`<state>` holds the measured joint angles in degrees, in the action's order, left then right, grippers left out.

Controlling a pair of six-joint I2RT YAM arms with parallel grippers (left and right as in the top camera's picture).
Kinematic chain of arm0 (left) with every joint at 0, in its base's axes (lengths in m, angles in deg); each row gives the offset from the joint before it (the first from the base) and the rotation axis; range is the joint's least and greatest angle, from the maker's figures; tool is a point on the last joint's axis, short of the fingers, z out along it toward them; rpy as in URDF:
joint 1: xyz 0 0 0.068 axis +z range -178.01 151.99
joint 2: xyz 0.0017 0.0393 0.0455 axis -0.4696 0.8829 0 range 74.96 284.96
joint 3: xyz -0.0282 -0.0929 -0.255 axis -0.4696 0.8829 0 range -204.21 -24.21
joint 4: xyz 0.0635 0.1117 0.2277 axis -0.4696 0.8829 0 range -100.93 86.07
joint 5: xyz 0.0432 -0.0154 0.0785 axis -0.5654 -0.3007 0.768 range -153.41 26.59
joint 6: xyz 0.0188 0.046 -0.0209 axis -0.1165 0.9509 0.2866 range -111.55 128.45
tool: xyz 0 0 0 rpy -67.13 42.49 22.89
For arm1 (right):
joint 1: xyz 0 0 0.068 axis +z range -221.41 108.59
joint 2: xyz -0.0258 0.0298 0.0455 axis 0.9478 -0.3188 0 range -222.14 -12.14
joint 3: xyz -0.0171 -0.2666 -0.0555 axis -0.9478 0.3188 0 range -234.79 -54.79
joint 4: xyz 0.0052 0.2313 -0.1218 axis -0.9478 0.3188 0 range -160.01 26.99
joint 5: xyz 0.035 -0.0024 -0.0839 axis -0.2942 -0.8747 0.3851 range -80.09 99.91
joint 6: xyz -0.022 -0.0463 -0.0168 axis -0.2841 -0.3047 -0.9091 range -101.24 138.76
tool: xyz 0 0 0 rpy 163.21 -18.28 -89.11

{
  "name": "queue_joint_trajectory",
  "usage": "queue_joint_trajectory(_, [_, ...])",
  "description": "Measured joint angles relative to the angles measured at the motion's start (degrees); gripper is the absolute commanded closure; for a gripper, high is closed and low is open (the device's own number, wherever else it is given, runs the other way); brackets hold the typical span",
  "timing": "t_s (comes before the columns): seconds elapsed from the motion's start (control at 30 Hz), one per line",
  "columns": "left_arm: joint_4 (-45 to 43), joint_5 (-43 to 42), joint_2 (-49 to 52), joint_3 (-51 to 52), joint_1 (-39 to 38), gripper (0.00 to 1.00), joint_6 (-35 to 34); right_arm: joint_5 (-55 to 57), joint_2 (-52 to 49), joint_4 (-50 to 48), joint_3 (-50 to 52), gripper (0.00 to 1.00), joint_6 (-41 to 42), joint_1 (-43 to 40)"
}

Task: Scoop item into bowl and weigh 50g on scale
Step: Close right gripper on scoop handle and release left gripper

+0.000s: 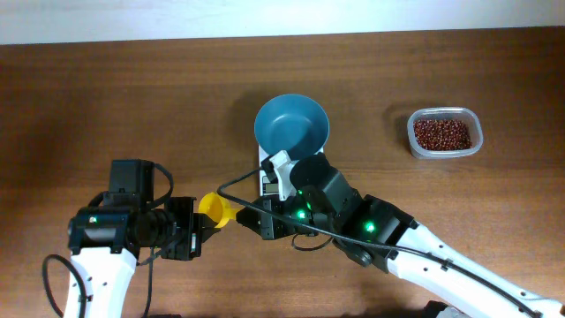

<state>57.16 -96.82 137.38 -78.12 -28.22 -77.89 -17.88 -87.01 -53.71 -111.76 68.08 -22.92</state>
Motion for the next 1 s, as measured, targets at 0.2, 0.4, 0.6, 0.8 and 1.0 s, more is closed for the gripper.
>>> queue_joint_trajectory(0.2, [0.0,0.2,0.0,0.0,0.0,1.0,1.27,-0.22,0.0,0.11,0.0,0.88,-0.02,0.0])
queue_joint_trajectory(0.4, [0.0,0.42,0.0,0.0,0.0,1.0,1.7,-0.2,0.0,0.63,0.0,0.92,-0.02,0.0])
queue_joint_trajectory(0.6, [0.02,0.79,0.0,0.0,0.0,1.0,2.56,-0.24,-0.04,1.66,0.02,0.93,0.02,0.0])
queue_joint_trajectory(0.8, [0.02,0.81,0.0,0.0,0.0,1.0,3.76,-0.42,-0.09,1.66,0.02,0.91,0.0,0.0])
queue_joint_trajectory(1.0, [0.09,1.09,0.0,0.0,0.0,1.0,4.52,-0.76,-0.09,1.49,0.02,0.84,-0.02,0.0])
